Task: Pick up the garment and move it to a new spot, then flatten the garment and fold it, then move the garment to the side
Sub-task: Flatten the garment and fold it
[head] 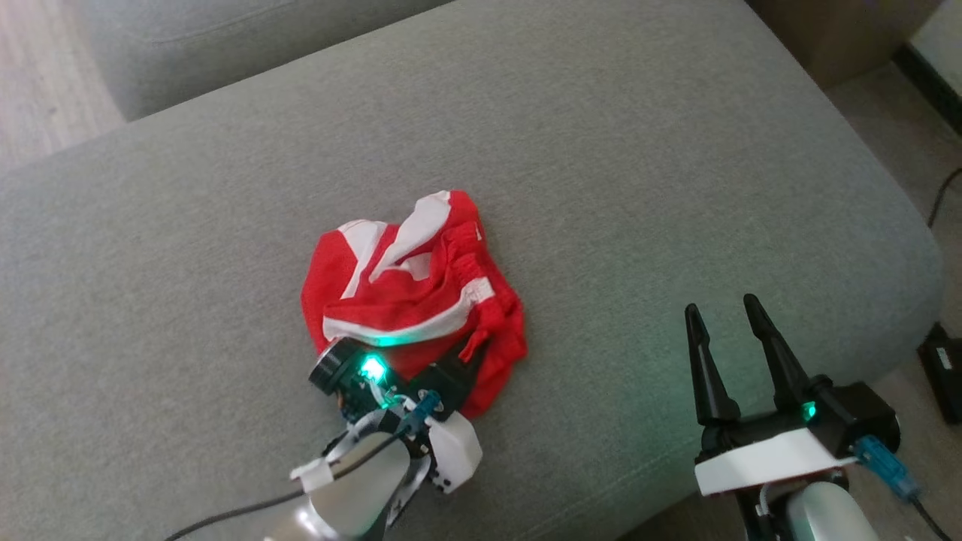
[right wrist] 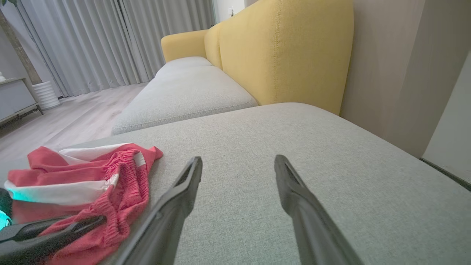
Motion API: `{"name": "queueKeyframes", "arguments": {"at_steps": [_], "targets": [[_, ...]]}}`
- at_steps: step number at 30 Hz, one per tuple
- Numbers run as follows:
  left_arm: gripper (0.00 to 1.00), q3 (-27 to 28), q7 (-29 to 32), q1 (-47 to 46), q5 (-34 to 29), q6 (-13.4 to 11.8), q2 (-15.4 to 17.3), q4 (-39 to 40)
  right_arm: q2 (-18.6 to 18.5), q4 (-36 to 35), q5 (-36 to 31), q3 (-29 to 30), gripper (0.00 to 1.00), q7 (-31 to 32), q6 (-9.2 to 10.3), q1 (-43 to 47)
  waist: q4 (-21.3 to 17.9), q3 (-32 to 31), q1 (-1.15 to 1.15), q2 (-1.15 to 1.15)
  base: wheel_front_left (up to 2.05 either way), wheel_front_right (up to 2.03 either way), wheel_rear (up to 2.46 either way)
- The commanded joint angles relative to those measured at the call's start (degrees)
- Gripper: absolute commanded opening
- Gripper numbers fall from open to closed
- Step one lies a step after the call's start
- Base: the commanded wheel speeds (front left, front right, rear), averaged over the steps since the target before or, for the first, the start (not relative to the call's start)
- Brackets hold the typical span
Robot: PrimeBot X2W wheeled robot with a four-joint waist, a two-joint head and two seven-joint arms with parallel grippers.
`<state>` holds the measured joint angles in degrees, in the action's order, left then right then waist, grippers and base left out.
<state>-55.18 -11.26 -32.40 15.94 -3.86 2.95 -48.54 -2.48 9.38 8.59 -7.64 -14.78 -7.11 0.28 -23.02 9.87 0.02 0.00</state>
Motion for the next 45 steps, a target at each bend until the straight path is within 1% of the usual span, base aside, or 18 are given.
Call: {"name": "queueKeyframes", "arguments": {"at_steps": [1,7,9,12,14,15,19,21,23,26,31,32,33,34,38,40,43,45], "targets": [[0.0,1.1,-1.0,-3.0,0.6,0.3,-0.1,1.5,-0.4,-1.6,0.4,-1.1,1.0,-0.2,-0.37,-1.4,-0.2,-0.7,-0.02,0.0,0.0,0.0,0.0],[0.0,1.8,-3.6,-9.0,7.7,2.7,-0.1,10.1,-0.4,-0.9,0.5,-0.5,1.0,-0.2,-0.37,-0.1,0.5,-4.4,-0.02,0.0,0.0,0.0,0.0],[0.0,3.5,-3.7,-12.4,9.5,2.5,-0.1,15.2,-0.4,-0.7,0.5,-0.5,1.0,-0.2,-0.37,0.4,1.1,-5.8,-0.02,0.0,0.0,0.0,0.0],[0.0,8.3,-3.7,-16.2,10.6,1.4,-0.1,23.9,-0.4,-0.3,0.0,-0.7,1.0,-0.2,-0.37,1.3,2.4,-7.8,-0.02,0.0,0.0,0.0,0.0],[0.0,11.2,-3.7,-16.7,11.3,0.5,-0.1,27.4,-0.4,-0.3,0.0,-0.7,1.0,-0.2,-0.37,1.7,3.6,-8.5,-0.02,0.0,0.0,0.0,0.0],[0.0,12.1,-3.7,-16.2,12.3,0.8,-0.1,28.2,-0.4,-0.4,-0.2,-0.5,1.0,-0.2,-0.37,1.9,4.2,-8.8,-0.02,0.0,0.0,0.0,0.0],[0.0,15.9,-3.7,-8.7,16.4,2.1,-0.1,28.9,-0.4,-0.7,-0.3,-0.6,1.0,-0.2,-0.37,2.2,6.8,-8.9,-0.02,0.0,0.0,0.0,0.0],[0.0,18.4,-3.7,-1.7,18.7,2.3,-0.1,28.6,-0.4,-1.0,-0.8,-0.2,1.0,-0.2,-0.37,2.3,8.3,-8.6,-0.02,0.0,0.0,0.0,0.0],[0.0,20.6,-3.7,5.9,21.1,3.2,-0.1,27.6,-0.4,-1.1,-1.2,0.4,1.0,-0.2,-0.37,2.7,9.8,-8.2,-0.02,0.0,0.0,0.0,0.0],[0.0,22.6,-3.7,14.3,21.2,4.8,-0.1,23.9,-0.4,-1.2,-1.8,1.3,1.0,-0.2,-0.37,3.1,12.2,-7.5,-0.02,0.0,0.0,0.0,0.0],[0.0,24.9,-3.7,20.7,21.7,6.2,-0.1,21.5,-0.4,-1.5,-2.5,2.2,1.0,-0.2,-0.37,3.2,15.8,-7.0,-0.02,0.0,0.0,0.0,0.0],[0.68,24.9,-3.7,21.3,21.7,6.1,-0.1,21.5,-0.4,-1.5,-2.6,2.2,1.0,-0.2,-0.37,3.2,16.4,-7.1,-0.02,0.0,0.0,0.0,0.0],[0.68,24.9,-3.7,21.3,21.7,6.1,-0.1,21.5,-0.4,-1.5,-2.6,2.2,1.0,-0.2,-0.37,3.2,16.4,-7.1,-0.02,0.0,0.0,0.0,0.0],[1.0,25.2,-3.7,21.8,21.4,5.6,-0.1,21.6,-0.4,-1.5,-2.5,2.3,1.0,-0.2,-0.37,3.2,16.9,-7.2,-0.02,0.0,0.0,0.0,0.0],[1.0,26.9,-3.7,23.4,19.3,3.3,-0.1,23.5,-0.4,-1.4,-2.1,2.2,1.0,-0.2,-0.37,3.2,18.2,-7.9,-0.02,0.0,0.0,0.0,0.0],[1.0,27.0,-3.7,24.1,18.4,3.6,0.0,24.3,-0.4,-1.5,-2.0,2.3,1.0,-0.2,-0.37,3.4,18.7,-8.3,-0.02,0.0,0.0,0.0,0.0],[1.0,26.7,-3.3,23.4,16.2,2.8,1.8,26.2,-0.4,-1.6,-1.8,2.5,1.0,-0.2,-0.37,3.8,19.2,-8.5,-0.02,0.0,0.0,0.0,0.0],[1.0,26.3,-1.0,21.9,15.4,2.2,2.9,28.6,-0.4,-1.6,-1.8,2.8,1.0,-0.2,-0.37,4.1,19.4,-8.7,-0.02,0.0,0.0,0.0,0.0]]}}
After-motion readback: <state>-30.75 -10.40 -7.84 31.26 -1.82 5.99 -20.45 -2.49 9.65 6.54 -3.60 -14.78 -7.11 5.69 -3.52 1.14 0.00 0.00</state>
